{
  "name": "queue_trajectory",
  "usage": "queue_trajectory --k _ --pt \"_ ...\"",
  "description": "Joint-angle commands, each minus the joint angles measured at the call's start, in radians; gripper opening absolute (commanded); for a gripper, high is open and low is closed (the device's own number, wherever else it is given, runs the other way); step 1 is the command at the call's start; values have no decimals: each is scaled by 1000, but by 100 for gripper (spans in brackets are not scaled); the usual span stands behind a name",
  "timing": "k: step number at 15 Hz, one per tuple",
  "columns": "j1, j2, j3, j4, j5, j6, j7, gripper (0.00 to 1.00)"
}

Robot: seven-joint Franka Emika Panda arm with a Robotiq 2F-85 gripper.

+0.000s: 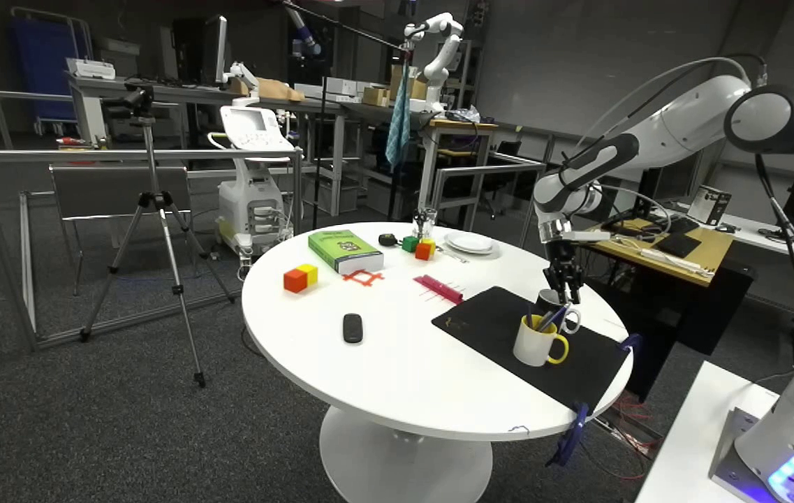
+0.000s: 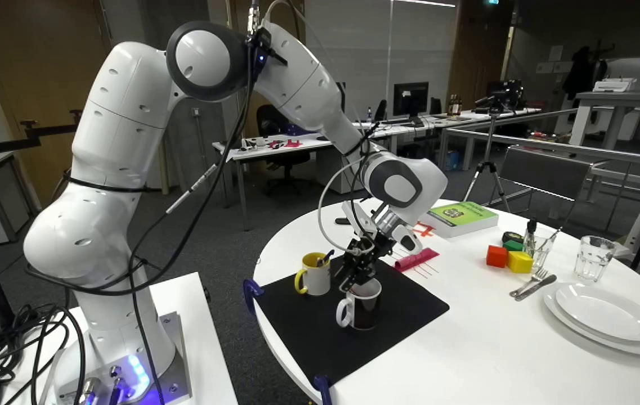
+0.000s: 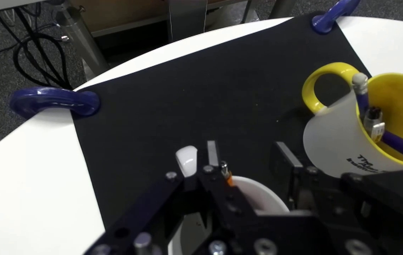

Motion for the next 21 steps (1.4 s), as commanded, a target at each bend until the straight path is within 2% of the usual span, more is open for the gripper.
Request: queue_trajectory --k 1,4,5,6,9,15,21 --pt "-16 18 6 38 17 -23 3 45" --pt "-14 22 6 46 14 -23 5 46" --pt "-14 25 6 50 14 -24 3 22" --pt "-15 28 7 53 13 -24 2 21" --pt "-16 37 7 62 14 -25 0 1" --pt "-22 36 7 66 18 -36 -2 4" --pt "-25 -30 5 51 2 -60 -27 4"
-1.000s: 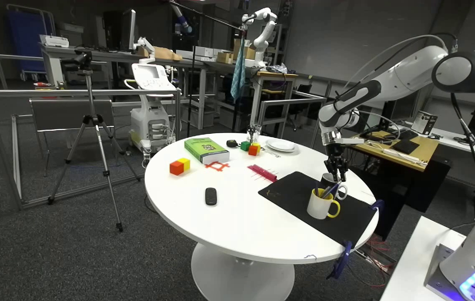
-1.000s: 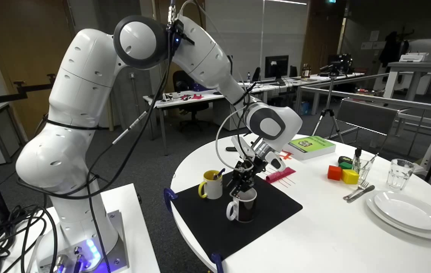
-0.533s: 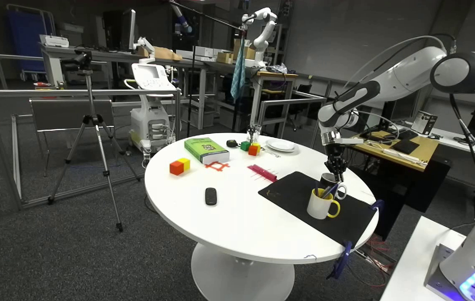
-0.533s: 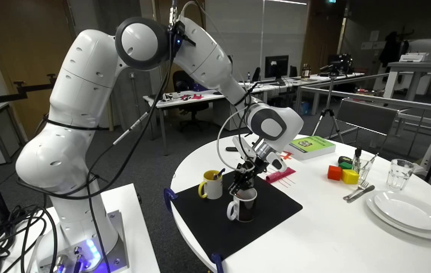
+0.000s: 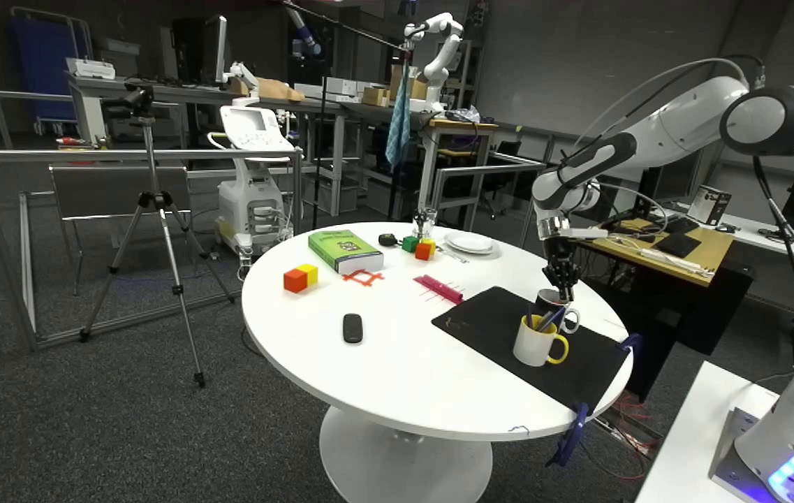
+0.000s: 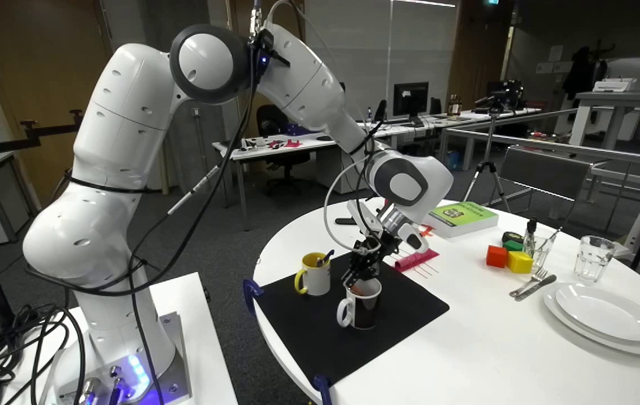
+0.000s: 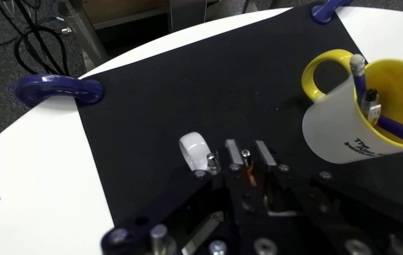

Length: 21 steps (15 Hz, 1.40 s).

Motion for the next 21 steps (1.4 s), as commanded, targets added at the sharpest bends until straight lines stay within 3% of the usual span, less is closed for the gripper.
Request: queue_trajectory --k 1,12,15,21 --pt "-16 -63 5 5 -1 -59 -28 4" --pt "4 -314 1 -35 -53 -272 -93 4" --pt "8 -373 14 -32 -24 -331 -141 4" --pt "37 -367 55 8 39 -426 -243 4"
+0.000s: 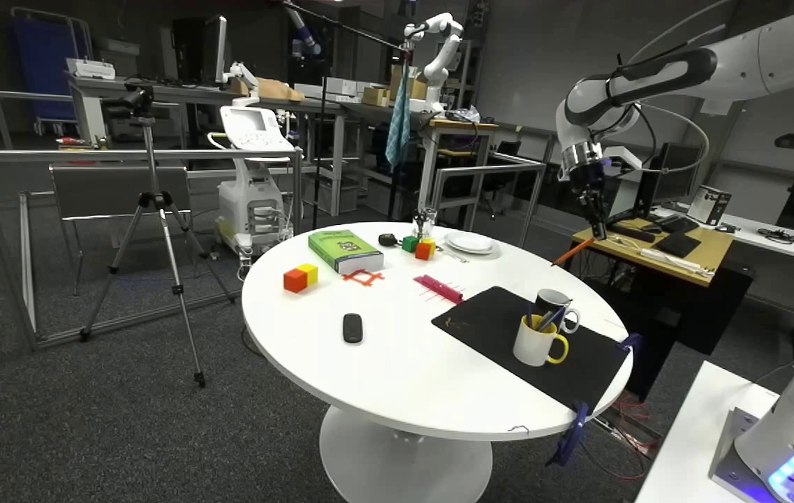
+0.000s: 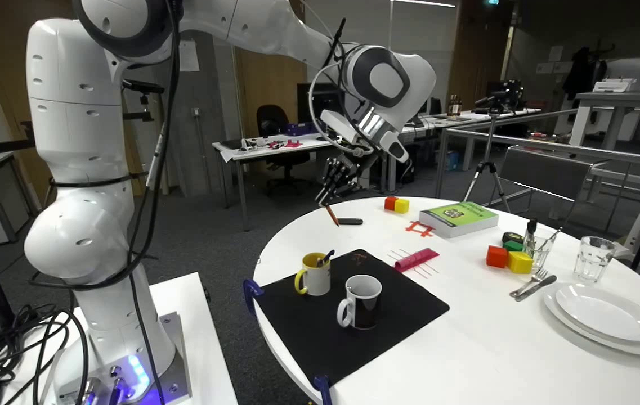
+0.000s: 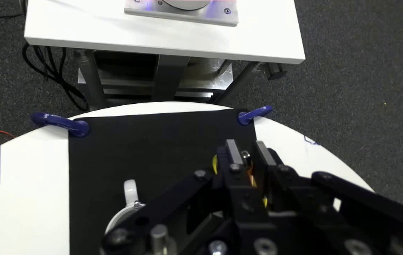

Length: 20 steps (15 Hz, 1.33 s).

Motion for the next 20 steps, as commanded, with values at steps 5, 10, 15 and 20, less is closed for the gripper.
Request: queue_trajectory --k 5,10,15,20 --pt "45 88 48 40 55 -98 -66 4" --pt "62 203 65 80 23 -174 -38 4" --pt "62 303 63 136 -4 -185 -15 4" --pt "67 374 57 185 -3 -145 47 4"
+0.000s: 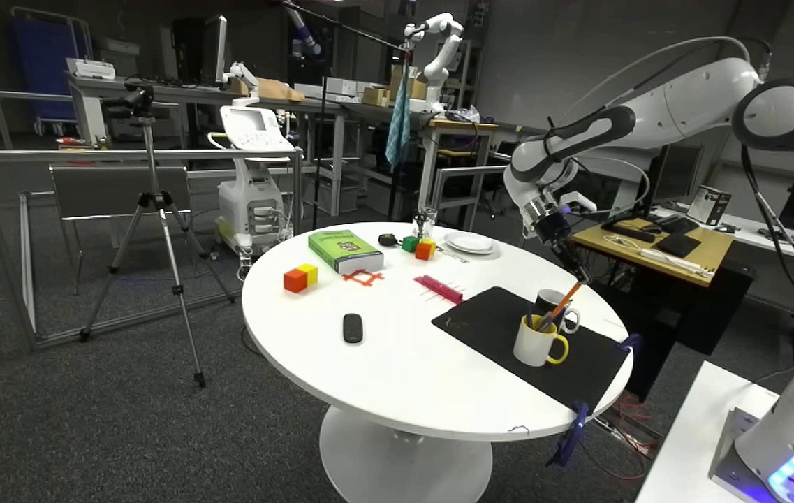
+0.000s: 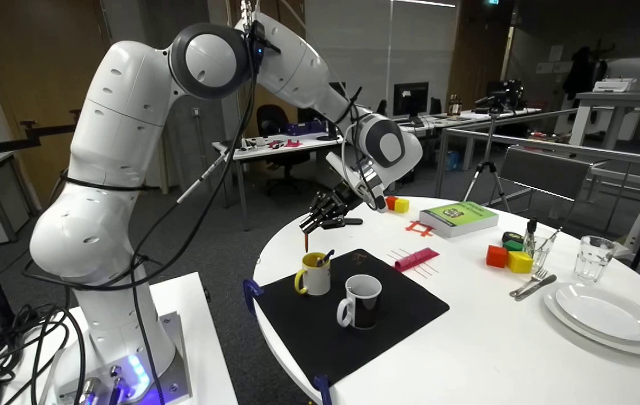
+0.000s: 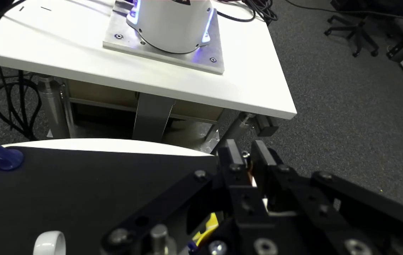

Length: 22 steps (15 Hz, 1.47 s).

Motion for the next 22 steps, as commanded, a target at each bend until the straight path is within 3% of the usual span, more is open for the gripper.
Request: queue_trajectory --k 1,22 --pt "8 52 -4 67 -16 -4 56 4" --pt "36 303 -1 278 -14 -67 174 4"
